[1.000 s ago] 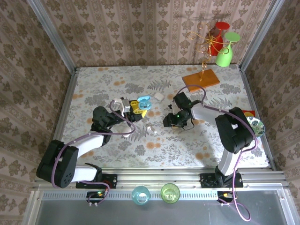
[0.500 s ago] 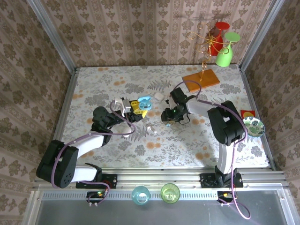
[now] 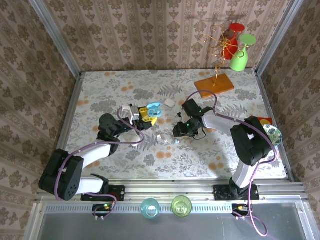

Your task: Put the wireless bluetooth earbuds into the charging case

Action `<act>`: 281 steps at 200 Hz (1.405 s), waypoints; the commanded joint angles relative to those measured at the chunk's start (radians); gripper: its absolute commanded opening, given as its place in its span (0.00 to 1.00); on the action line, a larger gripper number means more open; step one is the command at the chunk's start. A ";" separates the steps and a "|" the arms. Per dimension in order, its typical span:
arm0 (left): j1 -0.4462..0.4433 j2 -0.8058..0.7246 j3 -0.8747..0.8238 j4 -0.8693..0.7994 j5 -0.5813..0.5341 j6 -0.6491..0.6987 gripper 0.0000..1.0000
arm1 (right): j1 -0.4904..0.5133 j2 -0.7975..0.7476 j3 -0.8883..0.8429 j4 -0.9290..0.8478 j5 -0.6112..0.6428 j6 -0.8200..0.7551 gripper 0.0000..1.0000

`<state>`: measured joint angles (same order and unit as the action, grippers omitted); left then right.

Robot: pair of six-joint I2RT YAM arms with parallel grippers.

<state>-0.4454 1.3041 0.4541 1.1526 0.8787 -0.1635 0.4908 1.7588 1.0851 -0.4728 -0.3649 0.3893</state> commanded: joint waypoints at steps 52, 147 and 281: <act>-0.004 -0.073 0.008 -0.036 -0.008 0.041 0.29 | 0.039 0.065 0.174 -0.215 0.139 -0.144 0.46; 0.095 -0.065 -0.001 -0.019 -0.074 0.018 0.28 | 0.267 0.144 0.288 -0.390 0.545 0.012 0.38; 0.126 -0.078 -0.015 -0.016 -0.096 0.018 0.28 | 0.403 0.310 0.425 -0.532 0.728 0.035 0.33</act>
<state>-0.3256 1.2369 0.4522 1.0996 0.7841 -0.1349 0.8886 2.0445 1.4811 -0.9550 0.3069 0.4004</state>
